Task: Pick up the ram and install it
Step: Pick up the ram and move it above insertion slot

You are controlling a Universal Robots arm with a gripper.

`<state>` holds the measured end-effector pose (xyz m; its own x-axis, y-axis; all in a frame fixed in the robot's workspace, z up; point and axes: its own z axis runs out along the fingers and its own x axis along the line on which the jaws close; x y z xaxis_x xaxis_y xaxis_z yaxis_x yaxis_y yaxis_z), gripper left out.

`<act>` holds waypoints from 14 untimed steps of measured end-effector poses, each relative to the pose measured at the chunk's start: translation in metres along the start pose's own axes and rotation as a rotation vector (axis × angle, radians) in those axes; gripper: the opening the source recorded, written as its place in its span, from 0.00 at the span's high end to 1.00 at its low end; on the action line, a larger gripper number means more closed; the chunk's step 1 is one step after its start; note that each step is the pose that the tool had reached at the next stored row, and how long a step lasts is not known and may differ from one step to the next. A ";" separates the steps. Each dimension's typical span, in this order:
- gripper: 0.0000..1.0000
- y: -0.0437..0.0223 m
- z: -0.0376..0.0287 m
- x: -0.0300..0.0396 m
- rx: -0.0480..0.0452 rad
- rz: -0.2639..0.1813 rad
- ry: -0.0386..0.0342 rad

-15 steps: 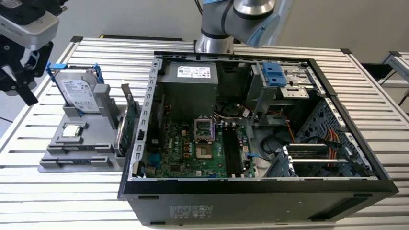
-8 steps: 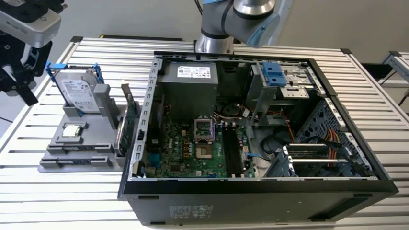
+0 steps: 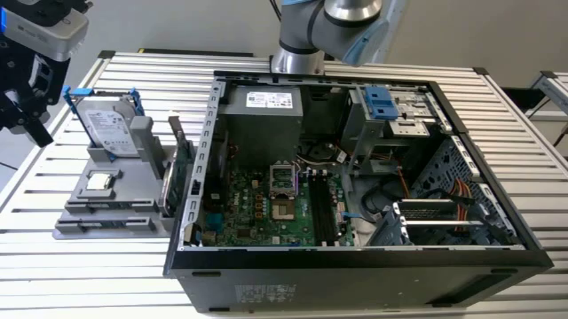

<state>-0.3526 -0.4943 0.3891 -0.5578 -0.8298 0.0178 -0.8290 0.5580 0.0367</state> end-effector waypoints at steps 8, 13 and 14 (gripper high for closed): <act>1.00 0.0000 0.0000 0.0000 0.0024 -0.125 0.0045; 1.00 0.0000 0.0000 0.0000 0.0044 -0.210 0.0073; 1.00 0.0000 0.0000 0.0000 0.0049 -0.225 0.0077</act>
<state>-0.3526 -0.4944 0.3891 -0.3585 -0.9334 0.0173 -0.9327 0.3589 0.0357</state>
